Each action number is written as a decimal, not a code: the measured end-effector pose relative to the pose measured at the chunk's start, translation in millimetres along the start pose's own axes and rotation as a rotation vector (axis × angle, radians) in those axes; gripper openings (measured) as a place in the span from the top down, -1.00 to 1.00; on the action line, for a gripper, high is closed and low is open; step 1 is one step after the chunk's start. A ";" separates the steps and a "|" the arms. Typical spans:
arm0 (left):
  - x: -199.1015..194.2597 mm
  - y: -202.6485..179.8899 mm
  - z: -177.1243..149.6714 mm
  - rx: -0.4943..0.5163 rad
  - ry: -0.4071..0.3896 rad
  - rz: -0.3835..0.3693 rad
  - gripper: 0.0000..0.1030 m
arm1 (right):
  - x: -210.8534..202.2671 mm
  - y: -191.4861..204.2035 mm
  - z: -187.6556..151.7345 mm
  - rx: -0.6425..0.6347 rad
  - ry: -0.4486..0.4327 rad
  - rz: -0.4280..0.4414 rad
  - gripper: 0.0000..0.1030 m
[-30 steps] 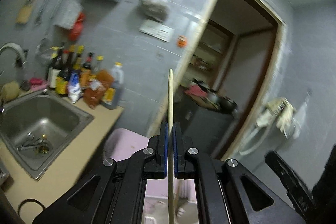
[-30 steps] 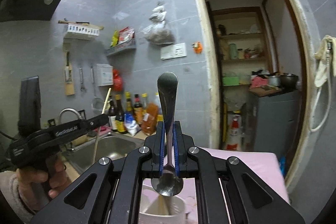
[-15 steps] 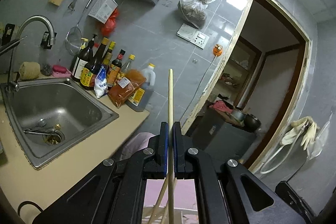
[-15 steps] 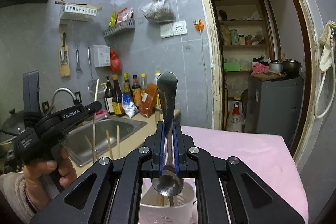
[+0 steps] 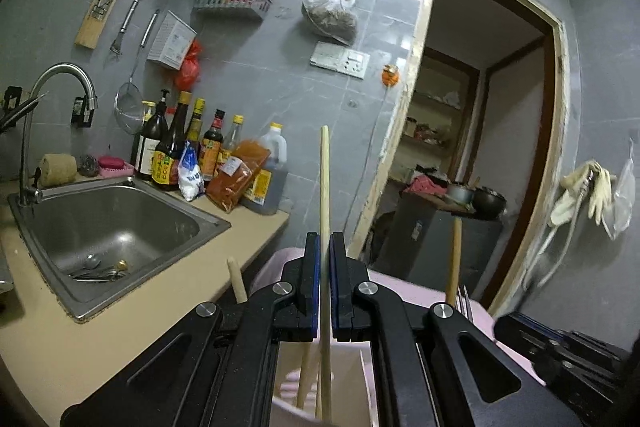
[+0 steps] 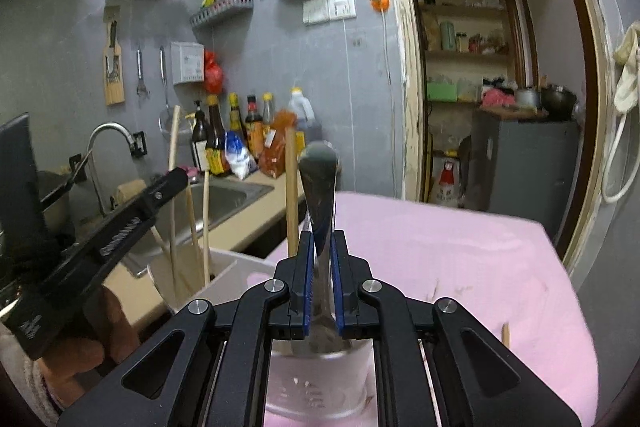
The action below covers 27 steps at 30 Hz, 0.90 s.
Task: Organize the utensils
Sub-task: 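Lift the chopstick and spoon and drop both into the white caddy, then lower the right tool to the metal peeler and close on it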
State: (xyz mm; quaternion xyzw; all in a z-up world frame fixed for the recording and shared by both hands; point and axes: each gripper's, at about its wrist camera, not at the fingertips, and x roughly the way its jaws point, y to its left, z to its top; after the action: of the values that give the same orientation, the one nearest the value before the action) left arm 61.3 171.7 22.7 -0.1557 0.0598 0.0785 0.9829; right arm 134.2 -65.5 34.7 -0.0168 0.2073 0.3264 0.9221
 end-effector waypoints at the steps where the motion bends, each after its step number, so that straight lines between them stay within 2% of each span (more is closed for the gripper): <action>1: -1.5 -0.5 -0.7 0.004 0.018 -0.008 0.95 | -0.3 -1.0 -1.2 0.007 0.006 0.005 0.82; 2: -2.6 -1.0 -1.1 0.005 0.042 -0.018 0.94 | -1.0 -1.8 -1.8 0.012 0.011 0.009 0.80; 4: -4.0 -1.5 -1.3 0.010 0.088 -0.033 0.93 | -5.1 -3.2 -0.6 0.022 0.006 0.025 0.55; 7: -6.1 -4.0 1.3 0.010 0.141 -0.047 0.84 | -12.6 -4.3 4.4 0.032 -0.014 0.045 0.55; 9: -8.4 -8.4 6.0 0.006 0.165 -0.064 0.57 | -18.5 -5.6 9.7 0.042 -0.028 0.051 0.54; 11: -13.4 -14.8 11.9 0.005 0.163 -0.077 0.38 | -26.4 -8.8 16.7 0.053 -0.050 0.045 0.49; 12: -16.0 -18.7 15.5 0.009 0.160 -0.082 0.32 | -29.3 -10.1 19.3 0.057 -0.060 0.040 0.38; 13: -18.4 -22.5 18.4 0.016 0.159 -0.085 0.29 | -36.3 -13.7 23.9 0.066 -0.078 0.026 0.15; 15: -20.9 -32.9 25.8 0.039 0.162 -0.090 0.15 | -46.6 -20.5 31.5 0.083 -0.106 0.004 -0.06; 17: -21.9 -44.1 32.8 0.065 0.167 -0.098 0.08 | -55.5 -26.9 38.3 0.092 -0.124 -0.021 -0.19; 19: -21.7 -55.1 37.2 0.097 0.177 -0.103 0.05 | -68.3 -36.1 46.1 0.107 -0.148 -0.057 -0.46; 20: -21.5 -61.2 38.9 0.116 0.185 -0.107 -0.03 | -74.2 -40.2 48.9 0.113 -0.160 -0.072 -0.48; 21: -21.8 -67.4 40.0 0.133 0.189 -0.111 -0.21 | -78.7 -43.4 51.1 0.117 -0.167 -0.085 -0.52; 24: -24.7 -79.4 41.3 0.150 0.171 -0.123 -0.44 | -94.5 -56.0 57.8 0.125 -0.186 -0.143 -0.66; 27: -25.6 -90.0 42.0 0.159 0.172 -0.146 -0.50 | -105.8 -65.9 60.0 0.127 -0.196 -0.180 -0.86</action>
State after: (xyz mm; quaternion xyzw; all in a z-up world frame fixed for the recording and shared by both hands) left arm 55.7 96.9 92.7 -0.0876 0.1381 -0.0120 0.9865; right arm 122.5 -170.3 124.2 0.0551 0.1344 0.2285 0.9627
